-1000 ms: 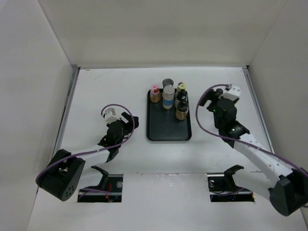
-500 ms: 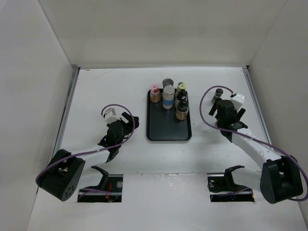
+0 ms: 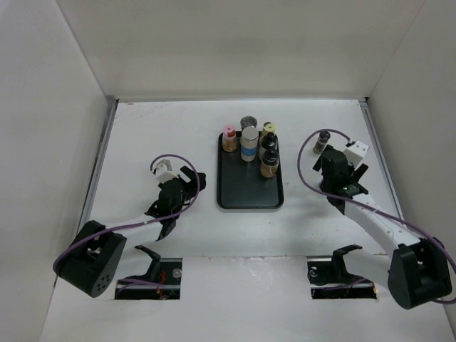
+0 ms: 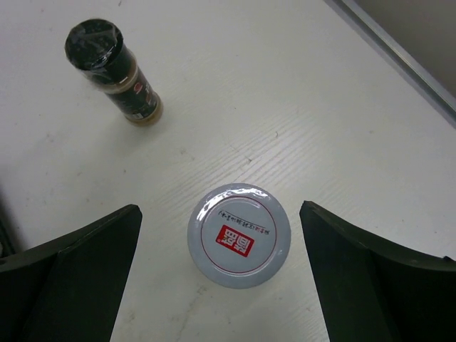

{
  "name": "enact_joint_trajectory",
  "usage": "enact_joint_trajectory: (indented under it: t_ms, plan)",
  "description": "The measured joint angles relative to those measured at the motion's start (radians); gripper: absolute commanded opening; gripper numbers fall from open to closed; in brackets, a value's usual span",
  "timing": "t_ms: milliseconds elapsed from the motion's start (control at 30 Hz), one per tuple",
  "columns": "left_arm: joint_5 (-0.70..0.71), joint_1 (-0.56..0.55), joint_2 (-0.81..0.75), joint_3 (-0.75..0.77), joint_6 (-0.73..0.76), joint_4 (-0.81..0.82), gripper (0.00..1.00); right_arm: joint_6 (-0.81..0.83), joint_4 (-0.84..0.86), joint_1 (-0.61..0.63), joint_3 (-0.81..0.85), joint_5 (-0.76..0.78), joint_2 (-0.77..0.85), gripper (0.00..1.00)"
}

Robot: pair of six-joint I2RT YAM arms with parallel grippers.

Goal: Organize the condiment bottles

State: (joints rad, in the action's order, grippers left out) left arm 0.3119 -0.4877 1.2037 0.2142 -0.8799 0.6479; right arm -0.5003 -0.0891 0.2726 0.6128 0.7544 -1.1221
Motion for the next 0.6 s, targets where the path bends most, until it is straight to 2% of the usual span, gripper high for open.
enact_joint_trajectory:
  t_ms: [167,333,500,600]
  plan:
    - [-0.002,-0.001,0.004,0.0,0.0,0.0,0.79,-0.006,-0.002,-0.011,-0.022,0.009,0.05,1.0]
    - [-0.002,-0.002,0.004,0.0,-0.001,0.0,0.79,-0.026,-0.002,-0.024,-0.022,-0.011,-0.052,0.97]
    - [-0.003,-0.002,0.004,0.0,-0.003,0.0,0.79,-0.039,0.008,-0.024,-0.022,-0.039,-0.142,0.73]
    - [-0.003,-0.002,0.005,0.0,-0.004,0.0,0.79,-0.039,0.025,-0.024,-0.022,-0.036,-0.157,0.64]
